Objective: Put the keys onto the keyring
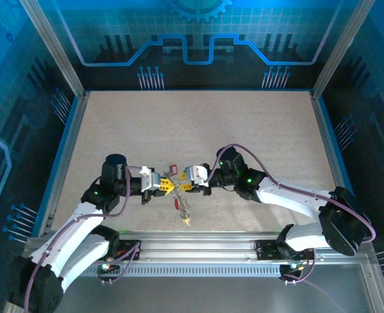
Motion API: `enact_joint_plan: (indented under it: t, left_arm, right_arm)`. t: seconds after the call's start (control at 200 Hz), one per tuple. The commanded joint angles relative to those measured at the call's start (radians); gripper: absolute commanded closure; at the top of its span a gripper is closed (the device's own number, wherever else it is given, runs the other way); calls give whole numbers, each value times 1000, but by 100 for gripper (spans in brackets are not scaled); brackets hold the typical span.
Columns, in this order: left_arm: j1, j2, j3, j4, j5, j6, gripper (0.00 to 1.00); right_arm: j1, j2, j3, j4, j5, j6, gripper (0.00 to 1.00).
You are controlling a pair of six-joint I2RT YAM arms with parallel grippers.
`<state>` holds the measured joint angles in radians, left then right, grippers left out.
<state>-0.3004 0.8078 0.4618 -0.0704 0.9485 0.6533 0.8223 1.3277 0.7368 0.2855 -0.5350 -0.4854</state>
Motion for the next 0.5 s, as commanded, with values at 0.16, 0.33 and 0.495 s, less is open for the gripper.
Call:
enact_joint_plan:
  t: [0.16, 0.33, 0.495]
  left_arm:
    - [-6, 3, 21, 5, 69, 32, 100]
    - [-7, 8, 22, 10, 80, 30, 100]
    - [-7, 10, 21, 4, 87, 32, 100]
  right_arm:
    - [-36, 38, 12, 94, -68, 128, 75]
    - [-27, 83, 19, 145, -67, 190, 71]
    - [-21, 100, 28, 172, -75, 236, 69]
